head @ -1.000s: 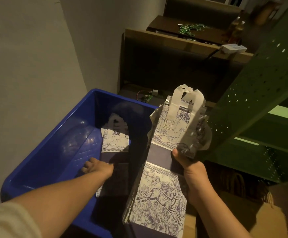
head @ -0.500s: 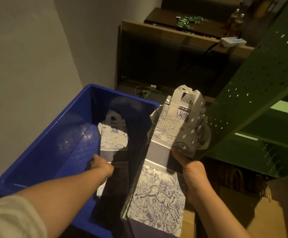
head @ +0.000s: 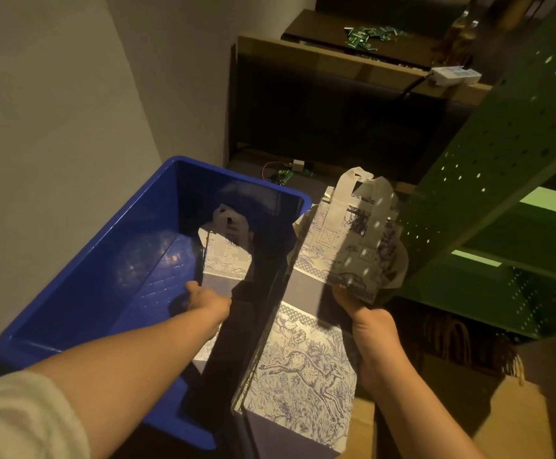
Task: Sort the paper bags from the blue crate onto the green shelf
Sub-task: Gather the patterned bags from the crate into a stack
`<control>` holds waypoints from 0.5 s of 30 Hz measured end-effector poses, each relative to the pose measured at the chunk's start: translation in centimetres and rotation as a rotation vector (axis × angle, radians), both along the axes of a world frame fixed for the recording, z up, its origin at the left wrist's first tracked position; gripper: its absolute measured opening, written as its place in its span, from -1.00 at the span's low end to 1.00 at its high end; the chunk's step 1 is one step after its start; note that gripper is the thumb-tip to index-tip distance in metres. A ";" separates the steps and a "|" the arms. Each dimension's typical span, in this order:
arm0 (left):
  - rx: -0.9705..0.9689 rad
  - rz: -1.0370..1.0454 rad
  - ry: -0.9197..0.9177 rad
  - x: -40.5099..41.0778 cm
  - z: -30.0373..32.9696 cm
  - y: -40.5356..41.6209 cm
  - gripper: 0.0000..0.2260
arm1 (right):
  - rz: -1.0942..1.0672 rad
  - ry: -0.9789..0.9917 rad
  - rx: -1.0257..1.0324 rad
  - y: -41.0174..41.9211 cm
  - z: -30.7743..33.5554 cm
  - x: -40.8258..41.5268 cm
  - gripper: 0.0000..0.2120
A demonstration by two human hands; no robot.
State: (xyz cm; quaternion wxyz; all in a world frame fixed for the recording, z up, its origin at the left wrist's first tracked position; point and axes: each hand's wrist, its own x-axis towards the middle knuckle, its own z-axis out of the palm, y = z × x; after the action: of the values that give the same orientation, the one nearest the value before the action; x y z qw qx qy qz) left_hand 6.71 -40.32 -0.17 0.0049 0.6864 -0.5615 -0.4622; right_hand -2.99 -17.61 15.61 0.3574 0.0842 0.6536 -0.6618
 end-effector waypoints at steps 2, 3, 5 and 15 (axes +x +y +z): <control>-0.002 -0.027 0.024 0.4 0.4 -0.5 -0.37 | 0.008 -0.011 -0.006 0.2 0.1 0.0 -0.70; 0.006 -0.043 0.045 0.6 0.5 -1.0 -0.45 | 0.011 -0.016 -0.018 0.3 0.1 0.1 -0.69; 0.002 -0.080 0.086 1.1 0.9 -1.7 -0.62 | 0.014 -0.018 -0.040 0.3 0.2 0.2 -0.67; -0.053 -0.328 0.386 2.8 12.1 -0.5 -0.67 | 0.033 0.017 -0.225 -0.5 1.5 0.4 -0.57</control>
State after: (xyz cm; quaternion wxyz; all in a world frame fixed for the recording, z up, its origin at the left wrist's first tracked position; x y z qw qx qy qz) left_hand 9.47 -40.84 11.91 0.0550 0.4849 -0.6660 -0.5642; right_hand -2.58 -18.15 17.07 0.3699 0.0272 0.5793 -0.7259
